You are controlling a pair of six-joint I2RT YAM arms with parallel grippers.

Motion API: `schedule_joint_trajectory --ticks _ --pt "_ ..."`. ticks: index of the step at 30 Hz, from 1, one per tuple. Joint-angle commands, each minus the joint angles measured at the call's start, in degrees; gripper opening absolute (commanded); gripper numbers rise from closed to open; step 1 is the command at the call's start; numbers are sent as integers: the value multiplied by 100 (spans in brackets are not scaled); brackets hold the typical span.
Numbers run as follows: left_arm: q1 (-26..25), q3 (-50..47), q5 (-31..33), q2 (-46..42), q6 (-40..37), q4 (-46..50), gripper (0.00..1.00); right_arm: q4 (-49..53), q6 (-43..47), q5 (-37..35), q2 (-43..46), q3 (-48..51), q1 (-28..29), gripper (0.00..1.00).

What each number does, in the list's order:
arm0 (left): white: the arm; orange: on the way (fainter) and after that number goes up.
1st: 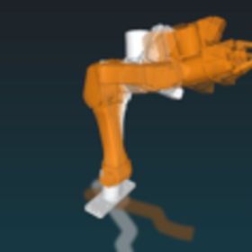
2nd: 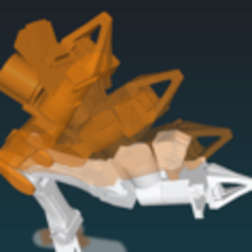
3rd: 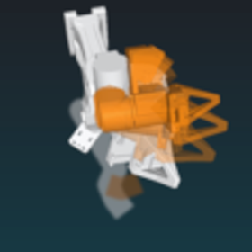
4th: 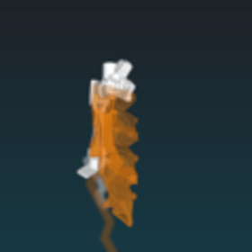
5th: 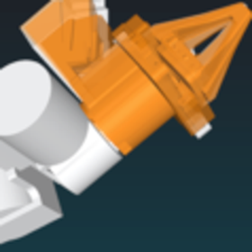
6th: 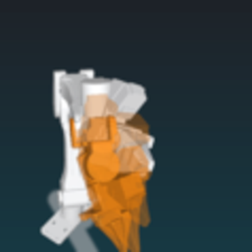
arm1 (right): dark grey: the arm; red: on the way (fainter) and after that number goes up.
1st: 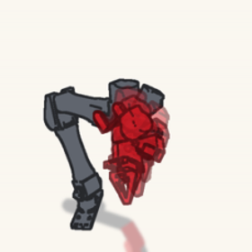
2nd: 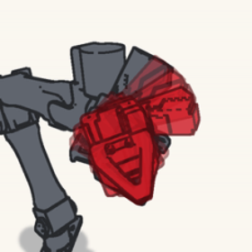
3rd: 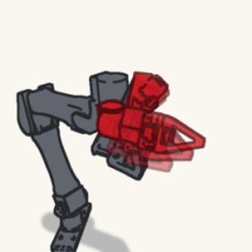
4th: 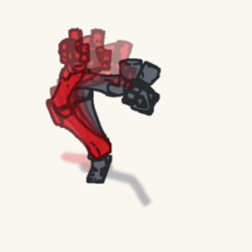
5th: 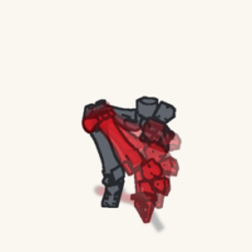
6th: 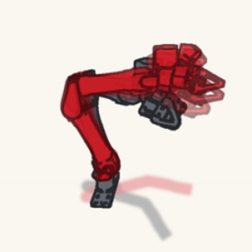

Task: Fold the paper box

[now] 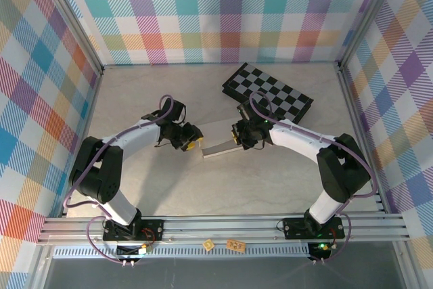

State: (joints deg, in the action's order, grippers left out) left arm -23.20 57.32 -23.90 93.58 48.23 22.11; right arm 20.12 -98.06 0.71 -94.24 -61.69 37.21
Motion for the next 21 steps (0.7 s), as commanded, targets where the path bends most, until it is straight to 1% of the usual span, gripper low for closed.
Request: schedule_joint_trajectory --ticks 1,8,14,18,21 --pt "-87 32 -253 111 108 -140 40 531 103 35 -75 34 30 13" --pt "-184 26 -178 82 288 -311 38 475 128 95 -86 -1 32 12" --pt "-246 -82 -158 68 415 -524 32 429 82 148 -54 9 32 11" --pt "-281 -112 -150 75 510 -774 26 432 68 196 -51 -27 30 11" --pt "-281 -74 -58 22 507 -736 21 414 66 256 -73 -27 36 11"
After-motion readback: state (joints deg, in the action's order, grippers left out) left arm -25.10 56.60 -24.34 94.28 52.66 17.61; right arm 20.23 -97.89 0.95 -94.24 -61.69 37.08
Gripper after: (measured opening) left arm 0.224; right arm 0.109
